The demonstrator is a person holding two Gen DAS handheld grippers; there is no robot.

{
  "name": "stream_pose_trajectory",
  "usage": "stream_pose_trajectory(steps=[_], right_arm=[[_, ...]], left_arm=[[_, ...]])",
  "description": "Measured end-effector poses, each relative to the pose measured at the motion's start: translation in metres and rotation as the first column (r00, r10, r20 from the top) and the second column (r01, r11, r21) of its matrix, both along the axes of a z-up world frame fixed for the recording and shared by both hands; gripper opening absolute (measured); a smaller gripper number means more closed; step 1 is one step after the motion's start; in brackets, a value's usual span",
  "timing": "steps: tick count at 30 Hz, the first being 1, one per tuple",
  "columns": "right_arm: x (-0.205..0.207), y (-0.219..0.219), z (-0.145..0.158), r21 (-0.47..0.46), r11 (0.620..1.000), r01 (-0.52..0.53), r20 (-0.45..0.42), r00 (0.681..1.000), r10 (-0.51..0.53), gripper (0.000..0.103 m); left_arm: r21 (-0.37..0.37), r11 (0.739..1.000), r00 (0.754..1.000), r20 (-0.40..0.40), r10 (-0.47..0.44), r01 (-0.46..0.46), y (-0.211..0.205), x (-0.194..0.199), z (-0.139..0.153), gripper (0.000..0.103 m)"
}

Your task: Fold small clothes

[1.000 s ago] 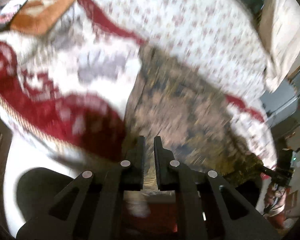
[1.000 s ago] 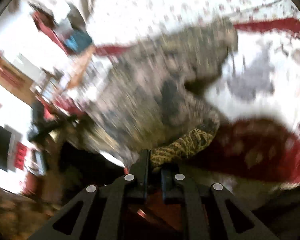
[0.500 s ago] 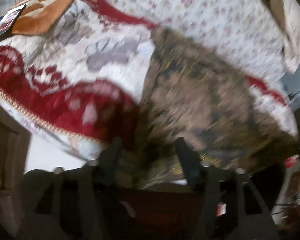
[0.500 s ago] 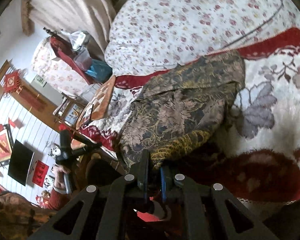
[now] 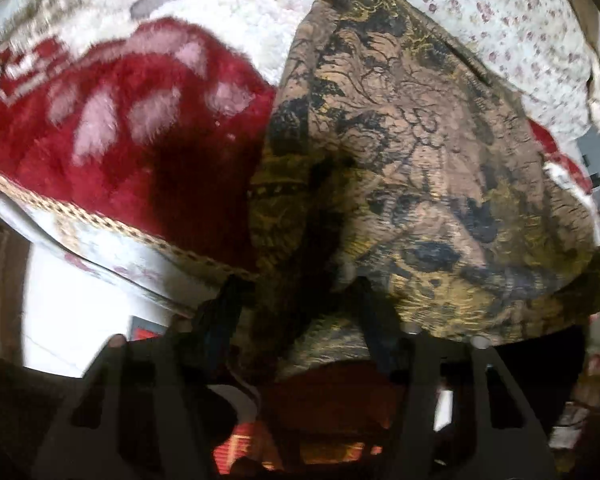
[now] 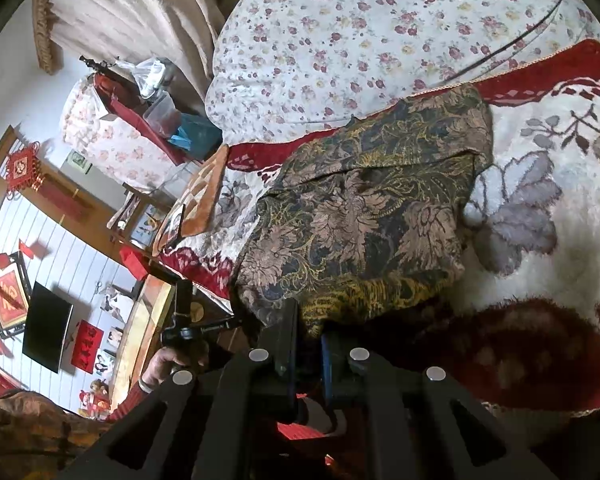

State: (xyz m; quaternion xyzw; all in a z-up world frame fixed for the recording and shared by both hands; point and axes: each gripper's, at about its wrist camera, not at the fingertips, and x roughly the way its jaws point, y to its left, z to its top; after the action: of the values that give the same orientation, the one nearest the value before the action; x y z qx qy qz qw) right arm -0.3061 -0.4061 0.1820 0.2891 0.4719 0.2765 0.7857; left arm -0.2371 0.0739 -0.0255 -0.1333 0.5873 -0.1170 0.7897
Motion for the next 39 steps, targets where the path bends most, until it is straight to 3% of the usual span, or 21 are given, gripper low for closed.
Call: stream_pose_trajectory(steps=[2,3,4,9,14,19,24,30,34,39], right_arm=[[0.000,-0.001,-0.002,0.002,1.000,0.009,-0.003,1.000,-0.009,0.008],[0.000,-0.001,-0.002,0.003,1.000,0.013,-0.003,1.000,-0.013,0.008],[0.001,-0.001,-0.002,0.005,1.000,0.013,-0.003,1.000,-0.013,0.008],[-0.002,0.000,0.011,0.001,1.000,-0.004,0.032,0.999,0.004,0.008],[-0.009,-0.010,0.029,0.048,0.999,0.018,0.084,0.996,-0.022,0.008],[-0.011,-0.018,0.049,0.124,0.991,0.053,0.134,0.989,-0.069,0.008],[0.003,-0.030,0.068,0.187,0.977,0.105,0.207,0.968,-0.144,0.008],[0.059,-0.045,0.077,0.195,0.966,0.167,0.245,0.946,-0.213,0.008],[0.117,-0.052,0.063,0.137,0.968,0.209,0.211,0.949,-0.235,0.008],[0.191,-0.068,0.021,0.083,0.959,0.269,0.123,0.953,-0.278,0.008]], left_arm=[[-0.019,1.000,1.000,-0.006,-0.007,0.007,0.003,-0.001,0.002,0.029],[-0.012,1.000,1.000,-0.002,-0.015,0.015,0.003,-0.004,0.004,0.013],[-0.016,1.000,1.000,0.006,-0.024,0.024,0.004,-0.007,0.007,0.003],[-0.052,0.997,0.993,0.105,-0.055,0.061,0.009,-0.021,0.048,0.004],[-0.144,0.989,0.978,0.209,-0.005,0.036,0.035,-0.027,0.098,0.004],[-0.232,0.972,0.935,0.350,0.054,0.030,0.046,-0.019,0.155,0.004],[-0.281,0.956,0.896,0.440,0.054,0.081,0.035,0.021,0.192,0.004],[-0.279,0.954,0.870,0.492,0.046,0.108,0.014,0.085,0.211,0.004],[-0.259,0.960,0.881,0.471,0.033,0.103,0.000,0.139,0.205,0.004],[-0.250,0.964,0.912,0.409,0.022,0.089,-0.020,0.208,0.178,0.004]])
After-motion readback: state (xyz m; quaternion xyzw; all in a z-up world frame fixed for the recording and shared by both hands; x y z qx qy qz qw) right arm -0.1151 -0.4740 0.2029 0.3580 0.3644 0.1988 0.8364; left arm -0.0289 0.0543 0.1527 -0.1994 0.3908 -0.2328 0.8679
